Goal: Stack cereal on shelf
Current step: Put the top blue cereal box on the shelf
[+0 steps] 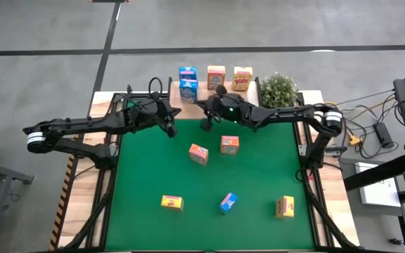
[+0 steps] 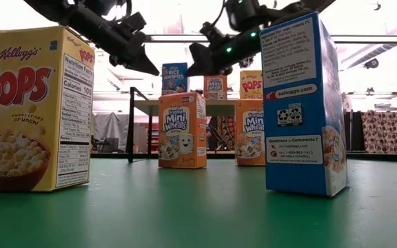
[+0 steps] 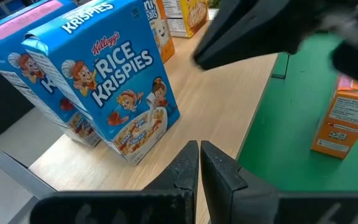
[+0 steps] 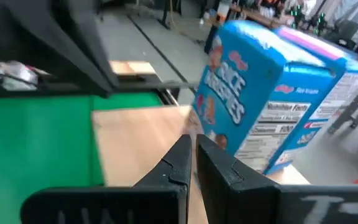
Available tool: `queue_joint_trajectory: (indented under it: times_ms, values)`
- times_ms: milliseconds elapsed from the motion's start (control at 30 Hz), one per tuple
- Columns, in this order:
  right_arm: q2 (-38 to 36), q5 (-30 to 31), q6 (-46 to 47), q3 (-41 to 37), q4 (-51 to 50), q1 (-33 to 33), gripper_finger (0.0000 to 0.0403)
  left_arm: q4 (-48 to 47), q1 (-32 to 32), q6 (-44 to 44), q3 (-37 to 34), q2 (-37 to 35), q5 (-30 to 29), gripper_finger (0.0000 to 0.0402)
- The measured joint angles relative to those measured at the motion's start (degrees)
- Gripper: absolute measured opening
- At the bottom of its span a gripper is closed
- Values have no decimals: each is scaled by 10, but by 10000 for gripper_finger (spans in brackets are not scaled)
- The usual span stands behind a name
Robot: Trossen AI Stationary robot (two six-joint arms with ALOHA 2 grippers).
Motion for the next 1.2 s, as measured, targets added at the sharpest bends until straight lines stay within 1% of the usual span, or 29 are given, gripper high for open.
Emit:
queue_joint_trajectory:
  times_ms: [100, 200, 467, 767, 1033, 1200]
  values:
    - [26, 1, 0, 30, -23, -12, 13, 0, 0, 1, 0, 0, 0, 0]
    - [37, 5, 0, 42, -40, -21, 13, 0, 0, 2, 0, 0, 0, 0]
    - [39, 5, 5, 44, -39, -37, 13, 4, 0, 4, 0, 2, 0, 0]
    - [40, 5, 5, 44, -51, -31, 13, 11, 0, 4, 0, 2, 0, 0]
    - [35, 5, 11, 43, -78, -29, 13, 107, 2, 36, -22, 3, 0, 0]
    - [34, 5, 12, 43, -88, -29, 13, 194, 12, 65, -53, 13, 0, 0]
